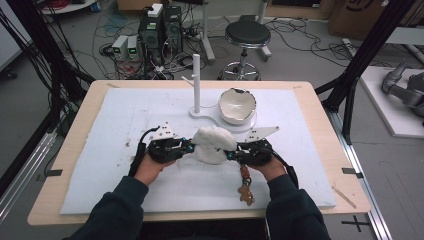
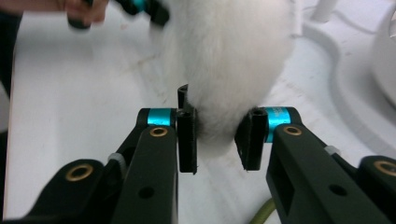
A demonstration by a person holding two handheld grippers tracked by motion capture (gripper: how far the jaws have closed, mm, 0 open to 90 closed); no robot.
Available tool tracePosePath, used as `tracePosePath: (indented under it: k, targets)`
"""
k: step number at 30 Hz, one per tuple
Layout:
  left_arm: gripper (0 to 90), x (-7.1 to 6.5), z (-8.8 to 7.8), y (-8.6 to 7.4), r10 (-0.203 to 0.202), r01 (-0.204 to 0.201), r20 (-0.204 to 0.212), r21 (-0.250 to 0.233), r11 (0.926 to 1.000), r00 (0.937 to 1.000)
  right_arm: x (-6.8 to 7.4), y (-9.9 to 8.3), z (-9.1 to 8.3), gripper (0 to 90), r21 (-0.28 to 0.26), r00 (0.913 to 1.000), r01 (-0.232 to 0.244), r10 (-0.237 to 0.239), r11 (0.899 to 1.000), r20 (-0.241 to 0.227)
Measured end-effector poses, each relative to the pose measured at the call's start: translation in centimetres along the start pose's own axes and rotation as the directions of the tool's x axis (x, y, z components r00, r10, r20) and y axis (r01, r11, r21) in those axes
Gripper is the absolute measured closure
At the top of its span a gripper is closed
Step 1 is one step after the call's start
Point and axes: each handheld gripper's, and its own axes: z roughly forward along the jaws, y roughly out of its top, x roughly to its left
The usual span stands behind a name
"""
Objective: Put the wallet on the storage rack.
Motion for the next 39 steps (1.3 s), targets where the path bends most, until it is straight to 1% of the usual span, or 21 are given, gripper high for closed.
tracePosePath:
  k: [2, 3, 6, 7, 12, 15, 16, 17, 18, 20, 23, 25, 26, 27, 28, 29, 32, 33, 35, 36, 39]
  targets:
    - [78.6, 0.0, -0.1, 0.0, 0.007, -0.007, -0.001, -0.002, 1.0, 1.0, 0.1, 0.0, 0.1, 68.1, 0.006, 0.9999, 0.011, -0.011, 1.0, -0.001]
    - [78.9, 0.0, -0.2, -0.1, 0.012, -0.012, 0.0, -0.004, 0.9999, 0.9999, 0.1, 0.2, 0.0, 60.3, 0.01, 1.0, 0.009, -0.009, 1.0, -0.003]
    - [79.2, 0.0, -0.4, 0.0, 0.026, -0.026, 0.001, -0.016, 0.9995, 0.9997, -0.1, 0.4, -0.6, 53.9, -0.028, 0.9998, 0.01, -0.009, 1.0, 0.019]
    - [79.3, -0.1, -0.5, 0.0, 0.048, -0.048, 0.013, -0.016, 0.9987, 0.9988, -0.3, 0.5, -0.9, 51.8, -0.036, 0.9995, 0.005, -0.004, 0.999, 0.03]
    - [79.5, -0.2, -0.5, -0.1, 0.08, -0.08, 0.025, 0.007, 0.9968, 0.9965, -1.0, 1.2, -1.8, 44.9, -0.067, 0.9973, 0.023, -0.018, 0.997, 0.071]
    - [79.4, -0.3, -0.6, 0.0, 0.087, -0.087, 0.038, 0.003, 0.9962, 0.9955, -1.2, 1.5, -1.9, 43.4, -0.07, 0.9974, 0.029, -0.025, 0.997, 0.068]
    - [79.4, -0.2, -0.6, 0.0, 0.088, -0.088, 0.045, 0.002, 0.9961, 0.9951, -1.3, 1.6, -1.8, 43.9, -0.063, 0.9978, 0.029, -0.025, 0.998, 0.061]
    - [79.4, -0.2, -0.6, 0.1, 0.086, -0.086, 0.047, 0.0, 0.9963, 0.9952, -1.5, 1.9, -1.6, 52.6, -0.04, 0.9987, 0.042, -0.041, 0.998, 0.031]
    - [79.4, -0.2, -0.6, 0.1, 0.085, -0.085, 0.048, 0.0, 0.9963, 0.9952, -1.5, 1.9, -1.6, 52.6, -0.04, 0.9987, 0.042, -0.041, 0.998, 0.031]
    - [79.4, -0.2, -0.6, 0.1, 0.075, -0.075, 0.04, 0.008, 0.9971, 0.9964, -1.3, 1.9, -1.3, 72.1, -0.016, 0.9978, 0.064, -0.065, 0.998, -0.017]
    - [79.0, 0.1, -0.5, 0.0, 0.039, -0.039, 0.021, 0.018, 0.9991, 0.999, -1.0, 2.0, -1.3, 75.7, -0.007, 0.9971, 0.074, -0.074, 0.997, -0.017]
    - [71.7, 0.3, -0.7, 0.0, -0.015, 0.015, -0.01, 0.026, 0.9996, 0.9998, -0.7, 2.3, -1.5, 77.3, -0.03, 0.9939, 0.108, -0.107, 0.994, 0.025]
    - [69.7, 0.3, -0.7, 0.0, -0.015, 0.015, -0.01, 0.026, 0.9996, 0.9998, -0.7, 2.3, -1.5, 77.3, -0.03, 0.9939, 0.108, -0.107, 0.994, 0.025]
    - [69.7, 0.8, -1.3, -0.3, -0.034, 0.034, -0.035, 0.001, 0.9994, 0.9988, -0.7, 2.7, -1.9, 77.8, -0.042, 0.9888, 0.133, -0.13, 0.99, 0.074]
    - [69.6, 1.0, -1.8, -0.5, -0.046, 0.045, -0.048, -0.007, 0.9989, 0.9978, -0.7, 2.9, -2.1, 77.9, -0.041, 0.9862, 0.141, -0.137, 0.989, 0.093]
    - [69.7, 1.0, -1.8, -0.5, -0.046, 0.045, -0.048, -0.007, 0.9989, 0.9978, -0.7, 2.9, -2.1, 77.9, -0.041, 0.9862, 0.141, -0.137, 0.989, 0.093]
    - [69.3, 1.9, -3.5, -1.2, -0.076, 0.072, -0.082, -0.042, 0.9965, 0.9938, -1.0, 3.5, -3.0, 78.0, -0.056, 0.9756, 0.173, -0.163, 0.983, 0.147]
    - [68.0, 2.6, -4.9, -1.7, -0.098, 0.09, -0.11, -0.074, 0.9932, 0.9891, -1.3, 4.2, -3.6, 78.0, -0.068, 0.9695, 0.188, -0.174, 0.98, 0.172]
    - [64.2, 2.9, -5.6, -2.0, -0.107, 0.097, -0.123, -0.086, 0.9916, 0.9866, -1.5, 4.5, -3.9, 78.1, -0.077, 0.9656, 0.197, -0.18, 0.977, 0.188]
    - [60.9, 3.5, -6.7, -2.4, -0.136, 0.121, -0.149, -0.109, 0.9867, 0.9795, -1.9, 5.5, -4.5, 78.0, -0.081, 0.9573, 0.218, -0.196, 0.973, 0.212]
    - [48.4, 4.4, -8.4, -3.0, -0.163, 0.136, -0.208, -0.137, 0.9811, 0.9644, -2.5, 7.0, -5.3, 78.0, -0.076, 0.9376, 0.25, -0.222, 0.965, 0.268]
